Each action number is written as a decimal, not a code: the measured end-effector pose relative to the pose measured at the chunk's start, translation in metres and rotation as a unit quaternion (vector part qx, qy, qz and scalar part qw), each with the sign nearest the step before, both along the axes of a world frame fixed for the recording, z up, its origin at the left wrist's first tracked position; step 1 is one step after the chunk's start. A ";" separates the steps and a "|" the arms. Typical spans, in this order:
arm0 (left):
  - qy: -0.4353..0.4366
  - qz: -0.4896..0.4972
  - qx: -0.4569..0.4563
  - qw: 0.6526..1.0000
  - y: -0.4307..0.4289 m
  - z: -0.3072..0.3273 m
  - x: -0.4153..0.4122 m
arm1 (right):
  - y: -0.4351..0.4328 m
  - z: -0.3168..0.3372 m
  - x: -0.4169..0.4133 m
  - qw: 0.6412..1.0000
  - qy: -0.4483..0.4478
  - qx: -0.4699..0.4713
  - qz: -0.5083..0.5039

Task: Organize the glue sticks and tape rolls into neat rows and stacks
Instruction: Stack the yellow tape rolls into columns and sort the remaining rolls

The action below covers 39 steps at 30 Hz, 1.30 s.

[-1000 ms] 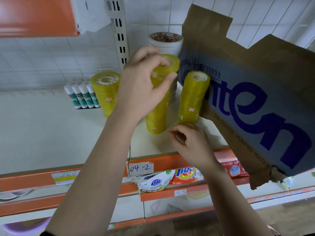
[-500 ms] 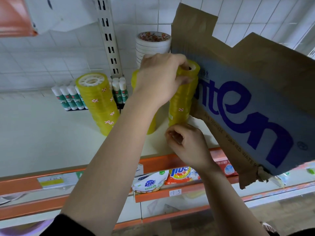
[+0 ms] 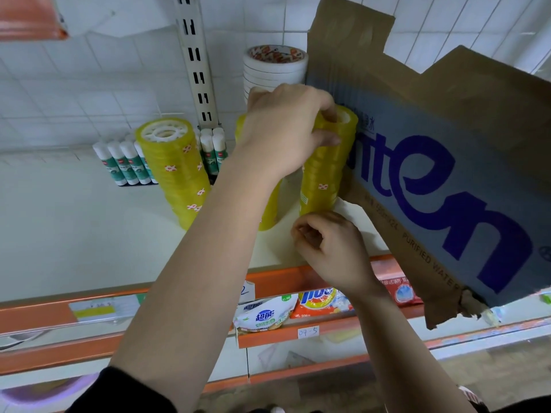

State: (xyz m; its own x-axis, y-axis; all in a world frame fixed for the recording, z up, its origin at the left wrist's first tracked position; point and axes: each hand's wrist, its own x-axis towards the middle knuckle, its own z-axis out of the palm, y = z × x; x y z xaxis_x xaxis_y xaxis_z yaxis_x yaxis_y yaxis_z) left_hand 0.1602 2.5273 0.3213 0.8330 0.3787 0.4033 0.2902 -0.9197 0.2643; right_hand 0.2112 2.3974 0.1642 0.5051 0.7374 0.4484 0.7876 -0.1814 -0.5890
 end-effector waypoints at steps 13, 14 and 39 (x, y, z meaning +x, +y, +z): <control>0.012 -0.032 -0.029 0.999 -0.001 0.003 0.000 | 0.001 -0.002 0.000 1.000 -0.009 -0.003 -0.013; 0.012 -0.033 -0.034 0.999 -0.001 0.003 0.000 | 0.001 -0.002 0.000 1.000 -0.009 -0.003 -0.012; -0.023 -0.040 0.014 0.999 0.001 -0.005 -0.001 | 0.002 0.000 -0.003 1.000 -0.016 -0.007 -0.023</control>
State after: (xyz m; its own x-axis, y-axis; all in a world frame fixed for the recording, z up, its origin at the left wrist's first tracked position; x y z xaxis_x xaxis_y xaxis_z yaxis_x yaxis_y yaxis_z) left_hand 0.1594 2.5288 0.3168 0.8404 0.3000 0.4514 0.2044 -0.9468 0.2486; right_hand 0.2084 2.3991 0.1642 0.5246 0.7198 0.4545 0.7965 -0.2265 -0.5607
